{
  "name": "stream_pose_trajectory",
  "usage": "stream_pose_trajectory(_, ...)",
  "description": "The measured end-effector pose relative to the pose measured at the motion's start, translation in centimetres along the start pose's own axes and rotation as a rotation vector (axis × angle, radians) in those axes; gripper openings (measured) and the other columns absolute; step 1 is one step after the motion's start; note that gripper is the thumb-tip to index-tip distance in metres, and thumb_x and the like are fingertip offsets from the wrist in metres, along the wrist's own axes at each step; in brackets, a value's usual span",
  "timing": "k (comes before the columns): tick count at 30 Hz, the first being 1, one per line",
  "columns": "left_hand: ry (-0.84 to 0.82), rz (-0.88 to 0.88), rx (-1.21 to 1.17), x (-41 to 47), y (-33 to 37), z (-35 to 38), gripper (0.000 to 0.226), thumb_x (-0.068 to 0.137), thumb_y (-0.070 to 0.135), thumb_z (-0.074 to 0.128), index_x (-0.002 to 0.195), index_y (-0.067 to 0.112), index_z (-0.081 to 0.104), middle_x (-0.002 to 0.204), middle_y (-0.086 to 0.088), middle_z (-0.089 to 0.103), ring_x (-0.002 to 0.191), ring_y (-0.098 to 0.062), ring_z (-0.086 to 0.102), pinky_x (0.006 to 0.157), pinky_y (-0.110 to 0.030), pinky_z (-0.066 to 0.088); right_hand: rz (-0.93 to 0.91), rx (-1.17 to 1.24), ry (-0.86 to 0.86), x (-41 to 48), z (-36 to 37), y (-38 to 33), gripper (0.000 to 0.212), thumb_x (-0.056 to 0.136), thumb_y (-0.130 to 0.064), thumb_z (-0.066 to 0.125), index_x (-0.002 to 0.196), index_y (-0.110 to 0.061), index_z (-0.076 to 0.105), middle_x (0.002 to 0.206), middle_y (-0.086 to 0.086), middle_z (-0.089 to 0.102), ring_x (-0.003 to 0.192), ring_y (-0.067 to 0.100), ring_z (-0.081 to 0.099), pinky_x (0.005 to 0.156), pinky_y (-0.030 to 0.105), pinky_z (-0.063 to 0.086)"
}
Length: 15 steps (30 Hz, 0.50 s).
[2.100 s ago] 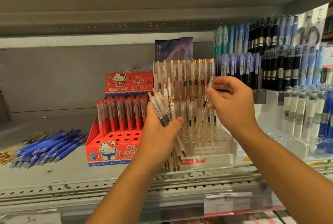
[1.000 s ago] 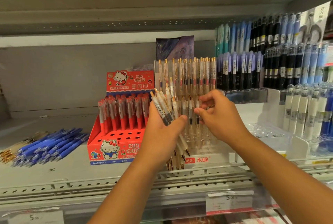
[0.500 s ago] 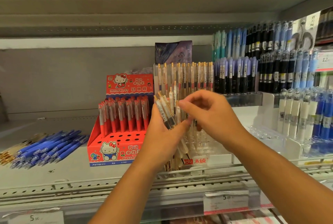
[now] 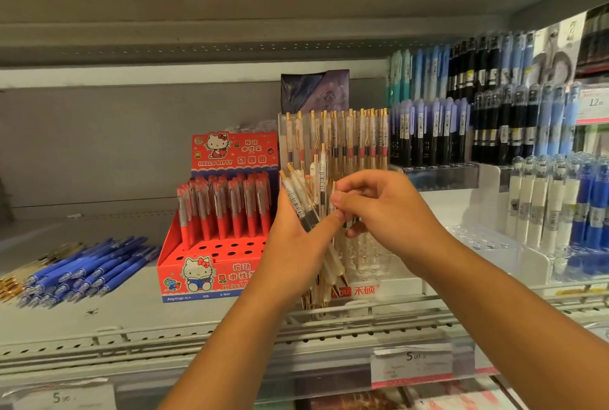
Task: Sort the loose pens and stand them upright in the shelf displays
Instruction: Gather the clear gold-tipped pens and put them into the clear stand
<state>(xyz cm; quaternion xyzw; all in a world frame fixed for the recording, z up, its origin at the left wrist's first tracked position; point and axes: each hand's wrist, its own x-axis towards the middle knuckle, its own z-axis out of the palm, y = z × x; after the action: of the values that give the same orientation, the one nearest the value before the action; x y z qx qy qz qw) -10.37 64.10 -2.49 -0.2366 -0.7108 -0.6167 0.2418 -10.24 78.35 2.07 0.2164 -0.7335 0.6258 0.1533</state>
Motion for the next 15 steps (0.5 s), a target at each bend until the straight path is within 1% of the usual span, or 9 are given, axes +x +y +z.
stream_pose_trajectory(3,0.021,-0.024,0.002,0.0,0.0,0.0,0.052,0.093,0.026,0.065,0.139,0.038,0.043,0.123,0.027,0.063,0.115,0.006,0.058,0.095,-0.022,0.048,0.015,0.026,0.038,0.1,-0.2,0.2,0.005,0.089,-0.005,0.067,0.089,-0.010,0.069,0.067,0.000,0.068,0.059,0.010,0.066,0.052,0.025,0.054)
stream_pose_trajectory(4,0.035,-0.034,0.006,0.0,-0.1,-0.1,0.050,0.094,0.024,0.063,0.138,0.039,0.043,0.121,0.027,0.063,0.113,0.007,0.059,0.095,-0.024,0.047,0.026,0.040,0.048,0.2,-0.3,0.2,0.006,0.089,-0.004,0.066,0.089,-0.010,0.069,0.068,0.001,0.068,0.058,0.011,0.066,0.052,0.026,0.055)
stream_pose_trajectory(5,0.047,-0.044,0.009,0.0,-0.1,-0.1,0.049,0.094,0.021,0.061,0.137,0.039,0.044,0.119,0.027,0.064,0.109,0.008,0.059,0.091,-0.022,0.046,0.037,0.053,0.048,0.2,-0.5,0.2,0.007,0.089,-0.003,0.065,0.090,-0.009,0.069,0.070,0.003,0.069,0.059,0.013,0.067,0.051,0.026,0.055)
stream_pose_trajectory(7,0.052,-0.057,0.022,0.0,0.0,-0.1,0.049,0.095,0.017,0.059,0.136,0.039,0.044,0.113,0.029,0.065,0.103,0.011,0.061,0.082,-0.015,0.046,0.052,0.070,0.030,0.3,-0.8,0.2,0.007,0.089,-0.001,0.065,0.092,-0.006,0.069,0.076,0.008,0.071,0.060,0.016,0.068,0.051,0.026,0.055)
stream_pose_trajectory(9,0.072,-0.064,0.049,0.0,0.1,-0.1,0.048,0.095,0.016,0.059,0.133,0.041,0.045,0.110,0.031,0.064,0.099,0.012,0.061,0.074,-0.010,0.048,0.050,0.098,0.033,0.3,-1.0,0.3,0.007,0.090,0.000,0.064,0.093,-0.005,0.068,0.075,0.007,0.070,0.061,0.015,0.068,0.051,0.026,0.056)
stream_pose_trajectory(10,0.095,-0.068,0.051,0.0,0.2,-0.1,0.047,0.094,0.017,0.059,0.131,0.043,0.045,0.109,0.030,0.065,0.098,0.010,0.062,0.076,-0.012,0.049,0.046,0.116,0.048,0.4,-1.2,0.4,0.008,0.090,0.000,0.064,0.094,-0.006,0.068,0.074,0.005,0.070,0.061,0.014,0.068,0.052,0.027,0.057)
stream_pose_trajectory(13,0.155,-0.096,0.035,-0.1,0.4,-0.1,0.043,0.094,0.018,0.060,0.119,0.050,0.049,0.109,0.021,0.067,0.102,-0.007,0.064,0.092,-0.037,0.052,0.030,0.187,0.145,0.8,-2.0,0.4,0.012,0.092,-0.002,0.061,0.096,-0.010,0.070,0.078,0.002,0.072,0.063,0.012,0.068,0.055,0.029,0.058)
stream_pose_trajectory(14,0.162,-0.102,0.036,-0.1,0.5,-0.1,0.042,0.094,0.019,0.060,0.116,0.053,0.049,0.110,0.022,0.066,0.103,-0.006,0.063,0.093,-0.039,0.051,0.025,0.219,0.189,1.1,-2.4,0.4,0.013,0.093,-0.003,0.060,0.096,-0.012,0.070,0.081,0.003,0.071,0.065,0.012,0.068,0.055,0.029,0.058)
stream_pose_trajectory(15,0.161,-0.106,0.039,-0.1,0.5,0.0,0.043,0.094,0.019,0.060,0.115,0.055,0.048,0.110,0.025,0.065,0.103,-0.002,0.061,0.093,-0.035,0.049,0.017,0.243,0.231,1.3,-2.9,0.4,0.014,0.094,-0.003,0.059,0.096,-0.013,0.069,0.085,0.004,0.071,0.066,0.011,0.068,0.056,0.029,0.057)
